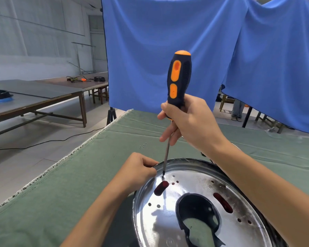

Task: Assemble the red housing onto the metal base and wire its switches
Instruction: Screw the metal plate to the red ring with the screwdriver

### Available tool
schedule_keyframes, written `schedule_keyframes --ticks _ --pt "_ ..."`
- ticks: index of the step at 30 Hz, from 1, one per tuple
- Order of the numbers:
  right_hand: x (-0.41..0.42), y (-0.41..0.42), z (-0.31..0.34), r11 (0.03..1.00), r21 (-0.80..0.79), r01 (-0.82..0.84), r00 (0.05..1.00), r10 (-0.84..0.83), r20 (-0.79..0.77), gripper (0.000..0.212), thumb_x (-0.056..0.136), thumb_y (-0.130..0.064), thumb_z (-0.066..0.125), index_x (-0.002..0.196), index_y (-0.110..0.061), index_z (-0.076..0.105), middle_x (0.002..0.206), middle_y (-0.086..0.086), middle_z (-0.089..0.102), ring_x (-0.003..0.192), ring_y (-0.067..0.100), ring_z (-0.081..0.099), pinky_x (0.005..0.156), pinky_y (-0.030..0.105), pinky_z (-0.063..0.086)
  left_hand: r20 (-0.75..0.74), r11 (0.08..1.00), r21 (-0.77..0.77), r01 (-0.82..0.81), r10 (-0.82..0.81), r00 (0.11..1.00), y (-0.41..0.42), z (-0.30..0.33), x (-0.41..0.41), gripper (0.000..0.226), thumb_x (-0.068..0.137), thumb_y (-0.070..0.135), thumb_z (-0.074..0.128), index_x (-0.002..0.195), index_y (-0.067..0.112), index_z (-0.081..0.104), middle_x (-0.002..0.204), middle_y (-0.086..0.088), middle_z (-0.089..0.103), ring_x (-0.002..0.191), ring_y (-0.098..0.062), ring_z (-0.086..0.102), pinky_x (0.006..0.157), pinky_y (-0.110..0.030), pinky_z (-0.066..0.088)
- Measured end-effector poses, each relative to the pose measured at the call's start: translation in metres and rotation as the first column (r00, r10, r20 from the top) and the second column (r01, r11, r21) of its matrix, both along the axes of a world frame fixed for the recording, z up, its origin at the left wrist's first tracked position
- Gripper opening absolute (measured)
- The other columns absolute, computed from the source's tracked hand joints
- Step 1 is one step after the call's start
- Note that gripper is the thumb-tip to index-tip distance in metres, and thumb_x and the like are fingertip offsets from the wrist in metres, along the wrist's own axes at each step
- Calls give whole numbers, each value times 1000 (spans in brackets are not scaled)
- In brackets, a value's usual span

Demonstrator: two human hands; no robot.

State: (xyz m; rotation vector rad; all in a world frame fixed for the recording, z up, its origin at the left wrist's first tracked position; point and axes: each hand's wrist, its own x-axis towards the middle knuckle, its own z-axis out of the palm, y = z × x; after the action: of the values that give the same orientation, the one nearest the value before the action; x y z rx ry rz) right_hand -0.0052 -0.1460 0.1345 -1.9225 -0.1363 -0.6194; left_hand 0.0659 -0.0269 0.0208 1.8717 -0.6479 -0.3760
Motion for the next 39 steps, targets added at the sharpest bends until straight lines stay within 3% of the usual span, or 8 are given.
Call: schedule_keyframes --ticks 7,10,13,17,22,25,31,39 --pt "-5 1 5 993 -68 97 995 -95 35 22 83 -24 71 77 -9 55 74 7 69 37 19 58 35 22 37 23 1000 -13 -2 2 1000 -1 -2 -1 32 80 -6 50 81 9 78 60 -5 42 54 -14 29 51 -20 27" --pt "-4 4 8 919 -262 295 955 -272 122 49 68 -44 79 57 -20 38 49 -8 48 41 10 36 41 26 31 34 1000 1 -14 14 999 -2 -4 2 28 80 -7 50 80 5 76 61 -6 39 54 -15 27 49 -20 24" --pt "4 4 8 807 -391 443 896 -415 160 58 74 -47 72 55 -19 26 44 -4 36 46 13 29 47 30 24 12 1000 -5 -20 20 1000 -2 -4 3 31 79 -7 51 78 9 77 59 -5 43 52 -14 31 48 -18 27" --pt "9 -3 8 958 -73 278 960 -277 33 33 81 -39 70 62 -14 60 59 -2 67 42 4 38 44 14 32 -7 1000 -8 -11 11 1000 -2 -1 3 36 79 -6 53 74 18 79 58 -4 50 50 -13 36 48 -17 31" --pt "9 -8 11 983 64 174 972 -161 -169 38 80 -45 68 63 -13 57 51 -4 56 35 9 30 36 17 27 -5 1000 -10 -6 6 1000 -2 -2 4 34 80 -6 53 76 16 78 60 -5 51 53 -15 37 50 -19 32" --pt "6 -9 16 987 147 65 978 -34 -206 19 87 -26 56 77 -9 56 66 3 64 37 13 41 37 22 34 3 1000 -12 0 0 1000 -1 -3 3 33 80 -6 51 78 12 78 60 -5 48 53 -14 35 51 -19 31" --pt "2 -8 8 997 79 -16 1000 18 -25 1 93 -10 54 93 -9 53 90 10 71 47 30 65 36 26 45 15 1000 -26 4 -3 1000 1 -2 0 35 79 -7 50 76 13 78 53 1 44 44 -7 31 45 -13 29" --pt "4 -9 -4 999 19 50 997 -51 53 10 92 -13 51 84 -13 46 75 2 67 44 32 64 32 25 39 14 1000 -23 -2 2 1000 3 -2 1 34 78 -7 51 78 13 78 56 -1 45 48 -11 31 47 -17 28"
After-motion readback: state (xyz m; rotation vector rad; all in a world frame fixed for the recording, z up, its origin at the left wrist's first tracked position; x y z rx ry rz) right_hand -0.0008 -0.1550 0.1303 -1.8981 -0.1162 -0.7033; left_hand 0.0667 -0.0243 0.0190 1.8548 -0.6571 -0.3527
